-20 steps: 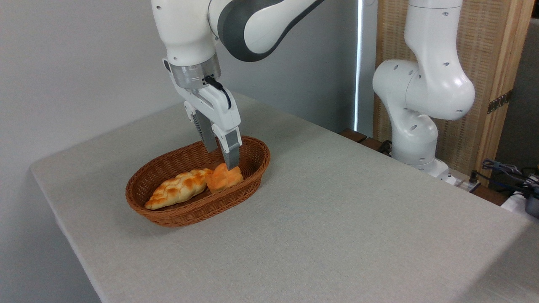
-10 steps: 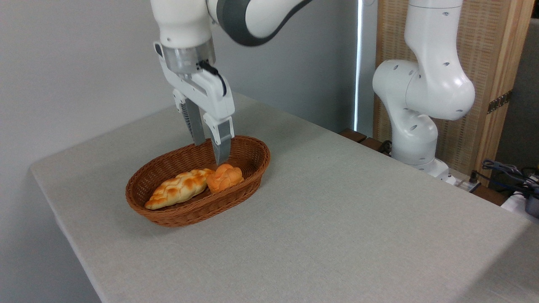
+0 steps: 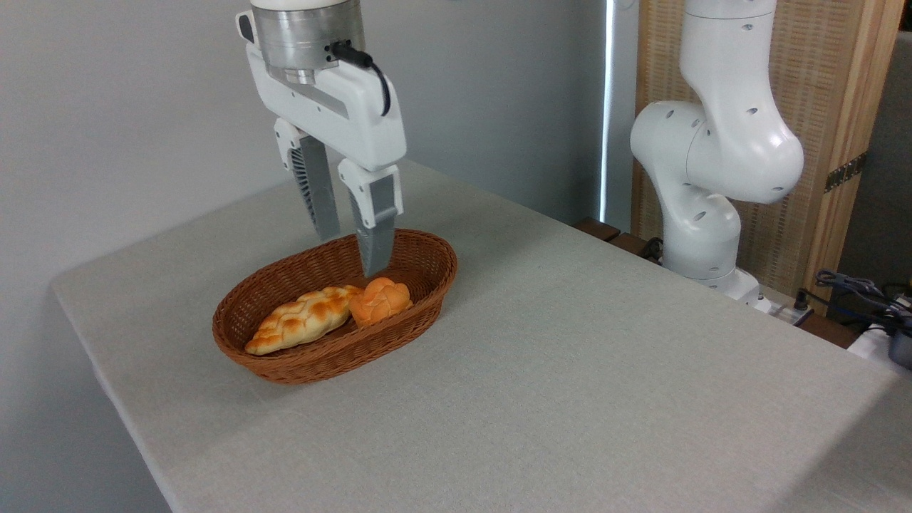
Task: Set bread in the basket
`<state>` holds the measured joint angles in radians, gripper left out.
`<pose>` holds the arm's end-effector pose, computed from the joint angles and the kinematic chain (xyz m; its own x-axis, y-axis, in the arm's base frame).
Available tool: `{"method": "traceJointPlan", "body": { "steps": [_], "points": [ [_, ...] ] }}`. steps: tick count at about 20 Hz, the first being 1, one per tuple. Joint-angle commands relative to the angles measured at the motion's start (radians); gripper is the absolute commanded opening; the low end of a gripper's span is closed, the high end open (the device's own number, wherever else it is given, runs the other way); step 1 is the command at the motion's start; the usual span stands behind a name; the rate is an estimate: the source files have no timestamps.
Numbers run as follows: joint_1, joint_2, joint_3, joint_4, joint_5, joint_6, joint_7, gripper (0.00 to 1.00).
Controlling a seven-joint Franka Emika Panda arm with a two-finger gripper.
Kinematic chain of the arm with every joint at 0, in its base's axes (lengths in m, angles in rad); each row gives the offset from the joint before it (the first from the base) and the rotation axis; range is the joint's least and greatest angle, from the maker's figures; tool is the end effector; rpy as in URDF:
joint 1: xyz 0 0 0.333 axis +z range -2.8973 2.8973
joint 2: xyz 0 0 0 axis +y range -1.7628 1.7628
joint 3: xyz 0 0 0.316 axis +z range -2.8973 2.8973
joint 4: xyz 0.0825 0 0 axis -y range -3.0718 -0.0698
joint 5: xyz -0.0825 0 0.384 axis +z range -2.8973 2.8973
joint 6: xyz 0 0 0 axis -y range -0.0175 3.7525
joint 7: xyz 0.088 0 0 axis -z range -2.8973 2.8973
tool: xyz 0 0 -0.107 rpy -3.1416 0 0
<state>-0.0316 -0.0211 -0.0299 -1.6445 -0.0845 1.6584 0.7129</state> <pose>0.5538 -0.0426 0.6094 0.7178 -0.6916 0.0809 -0.6957 -0.7172 0.0406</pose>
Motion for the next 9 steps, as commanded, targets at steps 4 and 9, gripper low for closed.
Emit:
{"method": "traceJointPlan", "body": {
  "steps": [4, 9],
  "points": [
    [-0.037, 0.049, 0.028, 0.089, 0.045, -0.134, 0.013, 1.00],
    [-0.036, 0.066, 0.038, 0.121, 0.045, -0.124, 0.017, 1.00]
  ]
}}
